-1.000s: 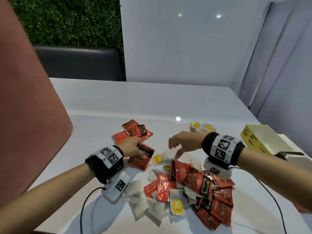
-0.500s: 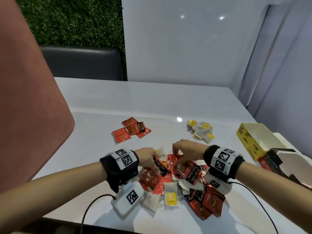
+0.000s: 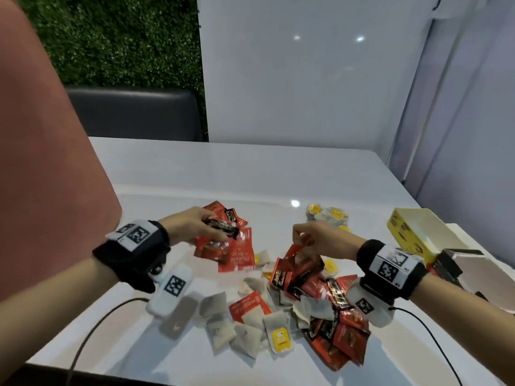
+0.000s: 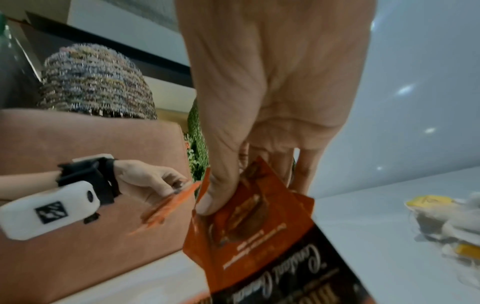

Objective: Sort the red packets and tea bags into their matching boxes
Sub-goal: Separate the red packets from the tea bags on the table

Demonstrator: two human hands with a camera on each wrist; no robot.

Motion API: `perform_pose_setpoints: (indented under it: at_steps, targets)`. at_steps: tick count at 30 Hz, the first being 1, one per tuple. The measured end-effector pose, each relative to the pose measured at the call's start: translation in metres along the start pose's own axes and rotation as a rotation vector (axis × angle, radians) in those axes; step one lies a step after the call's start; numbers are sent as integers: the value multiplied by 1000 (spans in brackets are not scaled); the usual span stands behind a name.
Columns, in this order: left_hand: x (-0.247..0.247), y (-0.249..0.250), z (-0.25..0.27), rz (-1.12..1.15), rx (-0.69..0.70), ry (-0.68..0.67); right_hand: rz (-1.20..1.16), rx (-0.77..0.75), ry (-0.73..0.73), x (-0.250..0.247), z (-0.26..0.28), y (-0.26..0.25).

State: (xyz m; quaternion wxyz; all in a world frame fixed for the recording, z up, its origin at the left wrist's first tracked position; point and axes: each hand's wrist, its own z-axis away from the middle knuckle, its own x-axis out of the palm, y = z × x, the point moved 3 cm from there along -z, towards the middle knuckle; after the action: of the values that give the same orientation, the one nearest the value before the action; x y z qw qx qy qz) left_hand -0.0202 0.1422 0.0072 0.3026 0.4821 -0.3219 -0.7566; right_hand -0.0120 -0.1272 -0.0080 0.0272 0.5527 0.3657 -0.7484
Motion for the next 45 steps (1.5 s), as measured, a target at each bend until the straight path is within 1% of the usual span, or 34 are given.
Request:
perform_pose_setpoints:
  at_steps: [4,8,11,13,15,18,20,23,24,27,28,29,31,32,33,35,36,37,38,39,41,42,45]
  targets:
    - [-43,-5,-20,121,-14,177,-199,-3,107,-23,4,-2]
    - [-70,-17,-65,199,-61,380,-458,48,188,-38,-2,7]
    - [-79,-39,-100,123,-110,452,-647,116,274,-39,-14,13]
    - [-76,-53,-111,57,-128,475,-787,161,300,-34,-29,13]
    - [-69,-68,-115,-3,-190,432,-877,224,296,-25,-48,13]
    - [-64,-79,-107,-26,-263,376,-925,315,270,-10,-83,9]
    - [-69,-75,-94,-87,-262,375,-917,324,242,-4,-107,1]
    - [-77,-63,-57,-212,-150,369,-868,315,195,-2,-134,-17]
    - [-77,-62,-45,-214,-123,331,-861,323,186,-2,-142,-23]
    - [-62,-50,-4,-200,-53,121,-853,372,184,-1,-167,-31]
    - [-52,-45,7,-228,-28,66,-872,387,200,-1,-174,-32]
    - [-41,-42,15,-279,-3,38,-928,391,220,1,-179,-34]
    - [-14,-38,29,-420,27,11,-1092,389,248,6,-185,-39]
    - [1,-39,34,-465,24,-21,-1073,391,242,10,-186,-40]
    - [17,-41,40,-493,17,-66,-906,397,219,13,-186,-39]
    - [46,-49,48,-536,-3,-147,-263,370,118,13,-177,-38]
    - [58,-55,52,-567,-20,-163,31,329,69,13,-170,-40]
    - [70,-59,56,-607,-27,-161,240,273,19,13,-160,-42]
    - [80,-62,60,-658,-28,-143,358,217,-44,15,-150,-43]
    - [90,-62,64,-717,-14,-108,409,169,-103,18,-138,-45]
    - [102,-56,69,-824,33,-20,412,89,-227,26,-115,-43]
    - [105,-54,70,-855,41,0,414,55,-287,31,-106,-41]
    - [109,-53,68,-850,33,-31,454,-9,-431,50,-90,-35]
